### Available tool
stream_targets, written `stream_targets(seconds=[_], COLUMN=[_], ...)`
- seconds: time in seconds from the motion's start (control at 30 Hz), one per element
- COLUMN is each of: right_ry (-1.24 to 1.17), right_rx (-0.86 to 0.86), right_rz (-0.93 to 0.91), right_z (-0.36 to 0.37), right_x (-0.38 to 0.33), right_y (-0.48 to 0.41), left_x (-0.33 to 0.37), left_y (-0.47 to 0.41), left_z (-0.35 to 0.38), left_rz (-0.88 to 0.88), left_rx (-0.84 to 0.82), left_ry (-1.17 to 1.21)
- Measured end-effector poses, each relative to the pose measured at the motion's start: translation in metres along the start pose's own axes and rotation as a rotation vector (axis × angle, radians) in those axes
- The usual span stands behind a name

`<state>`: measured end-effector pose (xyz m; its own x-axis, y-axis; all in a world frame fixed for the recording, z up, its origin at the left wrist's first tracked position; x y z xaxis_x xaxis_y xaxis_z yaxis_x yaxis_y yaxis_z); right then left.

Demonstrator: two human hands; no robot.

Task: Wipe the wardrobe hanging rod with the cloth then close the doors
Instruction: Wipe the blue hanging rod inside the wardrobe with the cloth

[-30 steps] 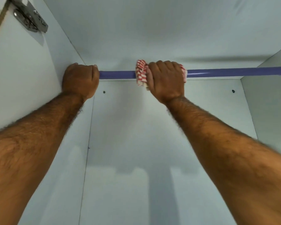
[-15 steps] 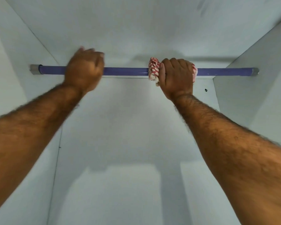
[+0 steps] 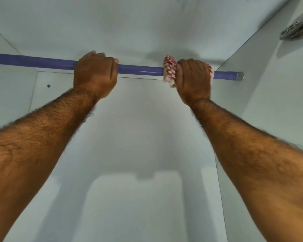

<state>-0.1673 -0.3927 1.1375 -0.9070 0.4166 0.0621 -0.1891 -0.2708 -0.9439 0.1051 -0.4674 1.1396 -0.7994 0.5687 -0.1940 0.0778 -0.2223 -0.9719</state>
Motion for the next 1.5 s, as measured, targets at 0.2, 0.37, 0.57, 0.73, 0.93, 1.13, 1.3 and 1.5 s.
stream_targets(seconds=[0.2,0.37,0.57,0.73,0.93,1.13,1.3,1.5], right_ry=[0.054,0.057,0.073,0.06,-0.06,-0.035,-0.081,-0.14], right_rx=[-0.029,-0.006,0.006,-0.023,-0.011,-0.024,0.028,0.074], right_rz=[0.14,0.172,0.308,0.151,0.031,0.035,0.118,0.112], right_z=[0.01,0.014,0.01,0.0,-0.013,-0.012,-0.013,-0.019], right_x=[0.109,0.116,0.086,0.0,-0.111,-0.117,-0.134,-0.214], right_y=[0.011,0.013,0.016,0.011,0.002,-0.002,0.001,-0.002], left_x=[0.002,0.002,-0.002,-0.002,-0.001,-0.056,-0.163,-0.193], left_y=[0.001,0.004,0.001,0.001,0.0,0.011,0.036,0.053], left_z=[-0.001,-0.002,-0.003,-0.002,-0.01,-0.043,-0.088,-0.094], left_rz=[-0.022,-0.023,-0.022,-0.028,-0.011,-0.001,-0.127,-0.124], left_rx=[0.024,0.045,0.035,0.024,-0.065,-0.049,0.061,0.069], left_ry=[0.001,0.009,-0.007,0.001,-0.004,0.078,-0.146,-0.232])
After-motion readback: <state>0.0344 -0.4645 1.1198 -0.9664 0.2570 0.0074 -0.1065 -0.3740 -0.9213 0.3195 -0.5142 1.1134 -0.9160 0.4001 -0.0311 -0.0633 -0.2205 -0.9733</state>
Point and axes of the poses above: each hand's wrist, its own y-axis away from the middle knuckle, its own z-axis out of the palm, x = y × z, the point moved 3 cm from there along -y, towards the middle knuckle, and after that the axes turned 11 degrees about y, right-handed, at the moved point
